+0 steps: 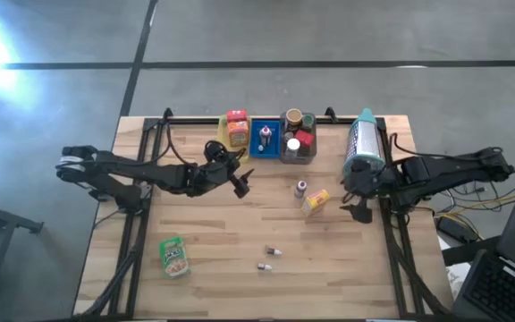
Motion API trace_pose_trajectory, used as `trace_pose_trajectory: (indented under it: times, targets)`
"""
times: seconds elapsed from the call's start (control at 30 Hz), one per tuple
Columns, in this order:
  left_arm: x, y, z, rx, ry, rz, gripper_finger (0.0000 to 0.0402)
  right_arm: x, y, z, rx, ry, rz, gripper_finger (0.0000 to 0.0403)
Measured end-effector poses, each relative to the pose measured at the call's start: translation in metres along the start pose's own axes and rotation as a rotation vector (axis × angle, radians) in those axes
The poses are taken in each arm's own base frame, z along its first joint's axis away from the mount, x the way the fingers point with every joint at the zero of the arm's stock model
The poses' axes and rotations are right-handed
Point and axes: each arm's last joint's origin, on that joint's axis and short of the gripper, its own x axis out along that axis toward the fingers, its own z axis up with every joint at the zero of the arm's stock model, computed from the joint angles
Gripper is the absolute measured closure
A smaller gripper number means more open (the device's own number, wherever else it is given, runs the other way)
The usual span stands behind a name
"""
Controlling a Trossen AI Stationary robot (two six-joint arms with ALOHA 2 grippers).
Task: Pick & Place Kitchen Items
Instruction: Put the yellow cereal box into the yellow bin
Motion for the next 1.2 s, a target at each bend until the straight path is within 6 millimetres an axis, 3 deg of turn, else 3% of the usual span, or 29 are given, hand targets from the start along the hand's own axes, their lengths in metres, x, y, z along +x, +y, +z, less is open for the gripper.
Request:
trace_pose_trajectory:
  times: [0.33,0.67,0.93,1.2]
  targets:
    - [0.0,-0.002,-0.001,-0.024,0.02,-0.061,0.0074,0.047,0.006,-0.003,-0.021,0.165,-0.064,0.0003]
    - [0.0,-0.002,-0.003,-0.015,0.042,-0.083,0.0073,0.072,0.011,0.007,0.021,0.152,-0.052,0.0003]
    - [0.0,-0.001,-0.006,0.002,0.069,-0.078,0.0074,0.097,0.013,-0.001,0.041,0.226,-0.067,0.0003]
    - [0.0,-0.001,-0.007,0.011,0.071,-0.078,0.0074,0.108,0.023,0.005,0.08,0.181,0.096,0.0003]
